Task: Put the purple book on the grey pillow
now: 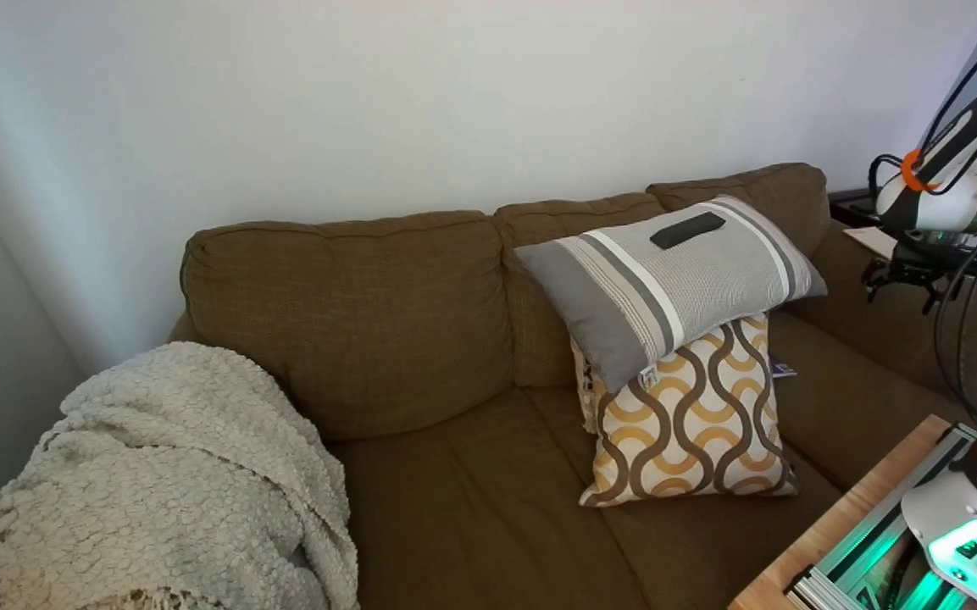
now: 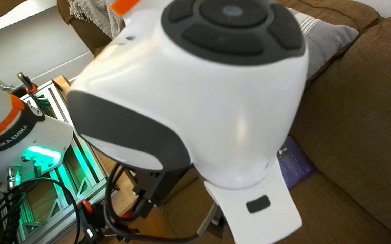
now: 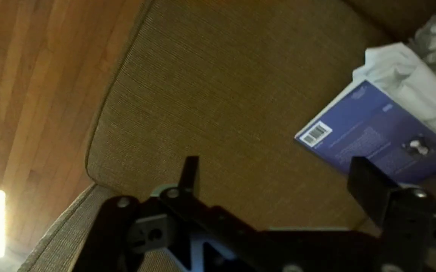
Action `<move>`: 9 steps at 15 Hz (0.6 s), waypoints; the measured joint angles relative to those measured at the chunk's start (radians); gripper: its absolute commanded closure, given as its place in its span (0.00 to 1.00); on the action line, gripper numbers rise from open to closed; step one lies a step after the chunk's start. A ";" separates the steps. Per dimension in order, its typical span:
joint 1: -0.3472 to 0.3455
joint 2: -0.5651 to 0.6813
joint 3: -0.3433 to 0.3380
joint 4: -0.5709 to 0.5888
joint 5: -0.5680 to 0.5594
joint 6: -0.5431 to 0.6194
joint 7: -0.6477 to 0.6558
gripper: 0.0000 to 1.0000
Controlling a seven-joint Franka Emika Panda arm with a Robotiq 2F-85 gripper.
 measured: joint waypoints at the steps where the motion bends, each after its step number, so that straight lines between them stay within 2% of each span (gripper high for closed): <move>1: -0.025 0.018 0.022 0.001 0.074 0.053 -0.018 0.00; 3: -0.090 0.064 0.101 0.005 0.237 0.161 -0.060 0.00; 6: -0.212 0.156 0.261 0.032 0.425 0.314 -0.097 0.00; 9: -0.306 0.281 0.344 0.106 0.470 0.324 -0.096 0.00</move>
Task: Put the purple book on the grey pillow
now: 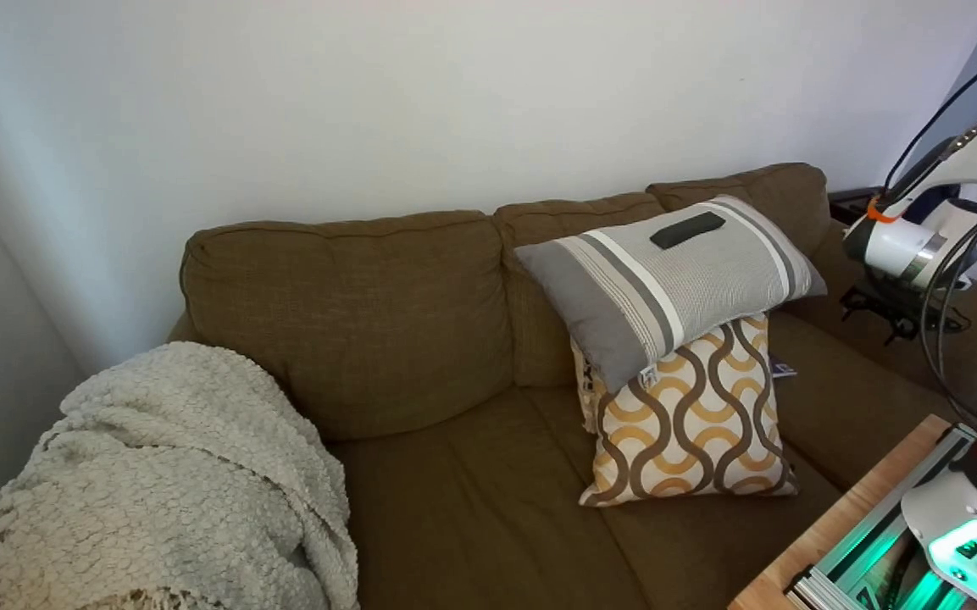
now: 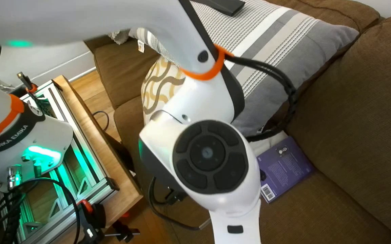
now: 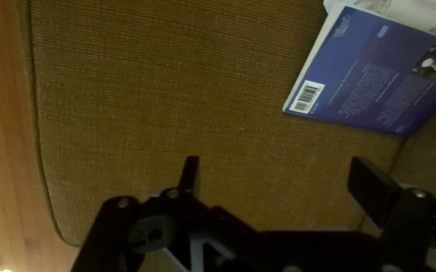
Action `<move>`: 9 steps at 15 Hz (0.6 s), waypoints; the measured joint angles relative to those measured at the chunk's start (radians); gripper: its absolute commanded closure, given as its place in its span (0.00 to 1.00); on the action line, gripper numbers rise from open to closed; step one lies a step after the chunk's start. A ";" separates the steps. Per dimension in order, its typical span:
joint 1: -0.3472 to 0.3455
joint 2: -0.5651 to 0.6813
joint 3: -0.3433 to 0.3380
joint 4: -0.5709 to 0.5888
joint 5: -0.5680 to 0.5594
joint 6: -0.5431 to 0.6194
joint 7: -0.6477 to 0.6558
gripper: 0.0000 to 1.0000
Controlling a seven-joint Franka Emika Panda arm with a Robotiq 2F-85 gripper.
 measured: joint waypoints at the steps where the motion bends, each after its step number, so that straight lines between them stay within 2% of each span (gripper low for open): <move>1: -0.022 0.040 0.008 0.029 -0.004 -0.031 0.000 0.00; 4: -0.081 0.142 0.012 0.131 -0.038 -0.191 -0.009 0.00; 7: -0.134 0.192 0.025 0.232 -0.048 -0.372 -0.037 0.00; 9: -0.150 0.197 0.035 0.257 -0.048 -0.403 -0.045 0.00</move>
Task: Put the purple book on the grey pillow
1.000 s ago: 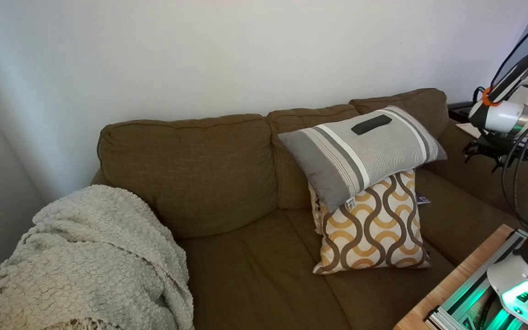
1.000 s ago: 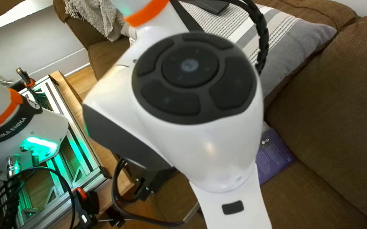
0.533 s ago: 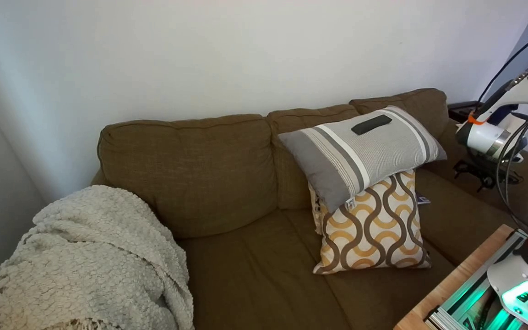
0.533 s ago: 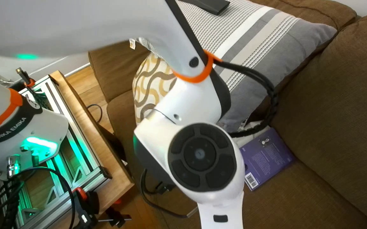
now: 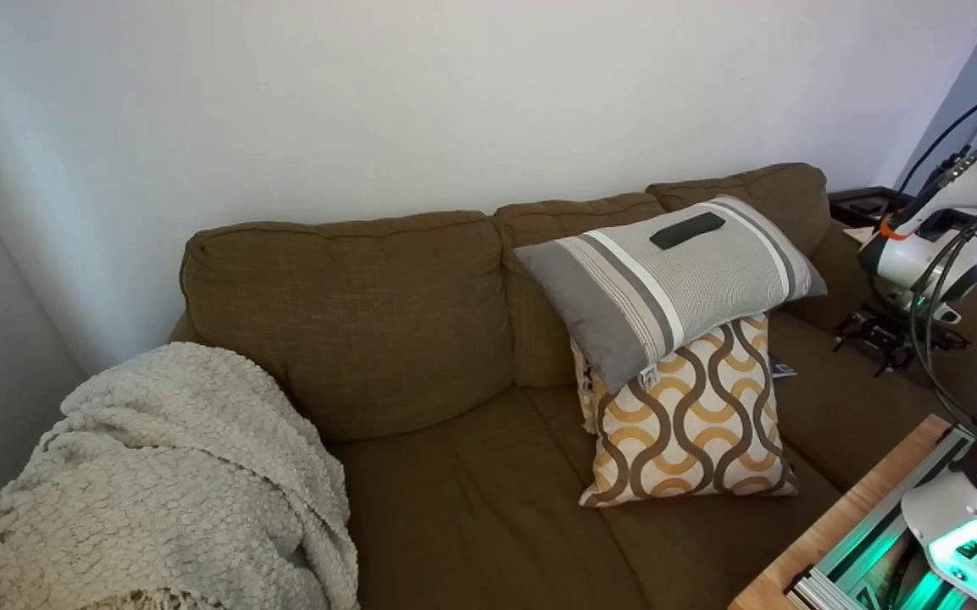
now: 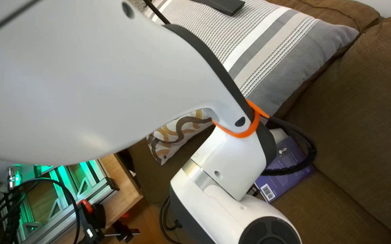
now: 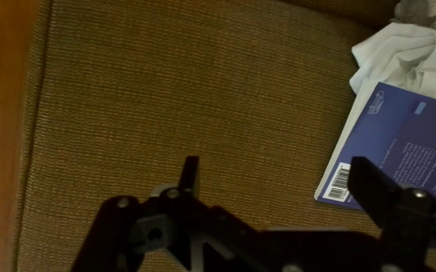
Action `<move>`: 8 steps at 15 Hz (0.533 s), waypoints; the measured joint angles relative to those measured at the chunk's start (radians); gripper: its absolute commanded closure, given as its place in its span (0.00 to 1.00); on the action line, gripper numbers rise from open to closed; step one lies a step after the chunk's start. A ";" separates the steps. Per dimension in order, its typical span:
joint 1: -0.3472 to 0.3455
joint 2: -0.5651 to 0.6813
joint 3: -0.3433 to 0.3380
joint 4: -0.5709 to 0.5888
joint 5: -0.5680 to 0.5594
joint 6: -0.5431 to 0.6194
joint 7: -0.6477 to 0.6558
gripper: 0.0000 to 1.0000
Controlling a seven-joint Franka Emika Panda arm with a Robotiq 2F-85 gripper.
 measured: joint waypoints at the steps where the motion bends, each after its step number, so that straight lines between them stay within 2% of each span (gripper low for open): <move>1: -0.001 0.000 0.002 0.002 0.000 -0.002 0.000 0.00; 5: -0.009 0.012 0.037 0.013 0.060 0.030 0.000 0.00; 8: -0.038 0.084 0.083 0.084 0.120 0.024 0.004 0.00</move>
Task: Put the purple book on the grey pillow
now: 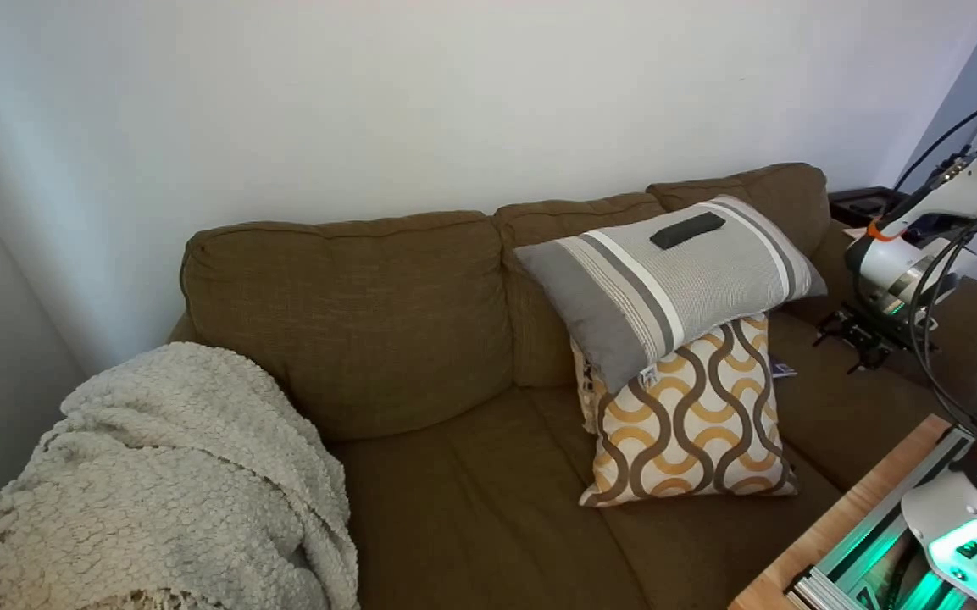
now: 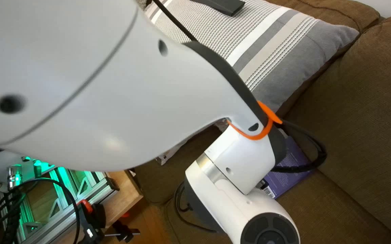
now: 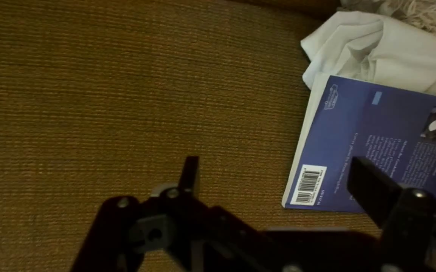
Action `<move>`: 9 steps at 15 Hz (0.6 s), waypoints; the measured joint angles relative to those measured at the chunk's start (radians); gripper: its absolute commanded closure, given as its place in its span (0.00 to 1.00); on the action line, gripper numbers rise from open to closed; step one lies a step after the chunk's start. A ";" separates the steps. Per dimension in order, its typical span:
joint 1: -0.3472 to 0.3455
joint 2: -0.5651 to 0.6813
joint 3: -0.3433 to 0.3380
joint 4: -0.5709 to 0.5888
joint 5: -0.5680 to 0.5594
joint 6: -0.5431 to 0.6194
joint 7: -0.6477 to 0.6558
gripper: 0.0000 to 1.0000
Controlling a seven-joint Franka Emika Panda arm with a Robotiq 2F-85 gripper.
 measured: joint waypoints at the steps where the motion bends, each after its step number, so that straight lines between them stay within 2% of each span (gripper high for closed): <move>1: -0.004 0.031 0.003 0.031 0.010 -0.008 0.002 0.00; 5: -0.016 0.157 0.007 0.179 0.018 -0.043 0.012 0.00; 9: -0.039 0.270 0.020 0.335 0.028 -0.175 0.038 0.00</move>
